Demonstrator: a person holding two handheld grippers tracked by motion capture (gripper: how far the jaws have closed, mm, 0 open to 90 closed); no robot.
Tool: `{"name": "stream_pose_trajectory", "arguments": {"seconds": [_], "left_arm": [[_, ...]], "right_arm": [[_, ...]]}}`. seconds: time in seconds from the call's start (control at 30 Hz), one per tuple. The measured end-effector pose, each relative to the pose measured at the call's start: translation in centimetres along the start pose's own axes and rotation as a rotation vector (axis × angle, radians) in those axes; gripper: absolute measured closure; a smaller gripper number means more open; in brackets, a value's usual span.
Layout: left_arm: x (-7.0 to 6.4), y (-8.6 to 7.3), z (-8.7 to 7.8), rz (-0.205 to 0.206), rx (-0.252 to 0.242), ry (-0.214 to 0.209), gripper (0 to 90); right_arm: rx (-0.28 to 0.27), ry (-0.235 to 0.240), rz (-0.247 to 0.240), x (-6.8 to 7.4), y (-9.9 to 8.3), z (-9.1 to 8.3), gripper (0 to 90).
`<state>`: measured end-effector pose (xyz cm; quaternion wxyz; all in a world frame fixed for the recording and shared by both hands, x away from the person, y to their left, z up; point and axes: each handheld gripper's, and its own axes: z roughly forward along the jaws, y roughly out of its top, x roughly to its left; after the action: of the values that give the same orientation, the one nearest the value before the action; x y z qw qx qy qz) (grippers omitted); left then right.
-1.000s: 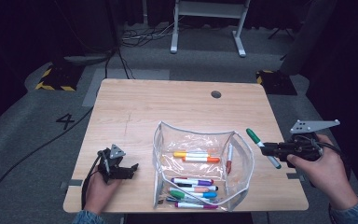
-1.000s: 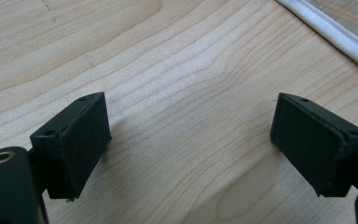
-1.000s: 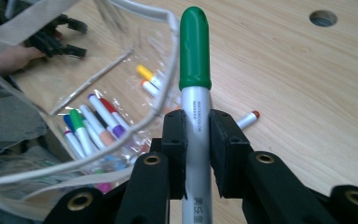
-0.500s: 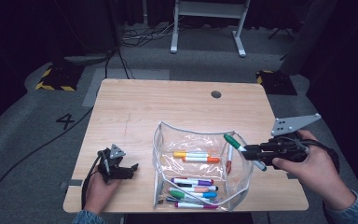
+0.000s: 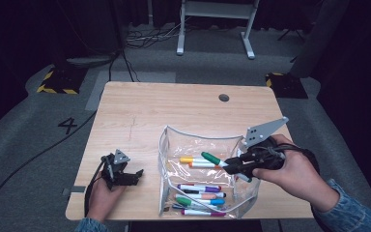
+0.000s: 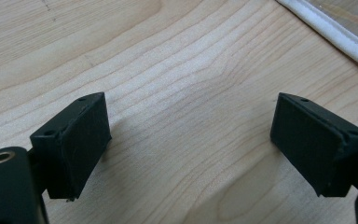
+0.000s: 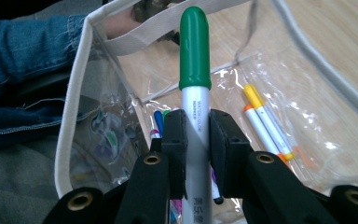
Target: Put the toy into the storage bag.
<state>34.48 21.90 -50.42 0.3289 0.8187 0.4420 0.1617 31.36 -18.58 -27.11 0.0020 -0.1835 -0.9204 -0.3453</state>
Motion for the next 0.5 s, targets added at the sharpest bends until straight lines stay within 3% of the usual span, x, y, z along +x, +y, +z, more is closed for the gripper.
{"name": "stream_pose_trajectory", "arguments": {"seconds": [0.23, 0.5], "left_arm": [[0.0, 0.0, 0.0, 0.0, 0.001, -0.001, 12.0], [0.0, 0.0, 0.0, 0.0, 0.001, -0.001, 12.0]], "right_arm": [[0.073, 0.045, -0.032, 0.8, 1.4, 2.6, 76.7], [0.192, 0.08, -0.044, 1.3, 1.9, 5.8, 76.7]]}}
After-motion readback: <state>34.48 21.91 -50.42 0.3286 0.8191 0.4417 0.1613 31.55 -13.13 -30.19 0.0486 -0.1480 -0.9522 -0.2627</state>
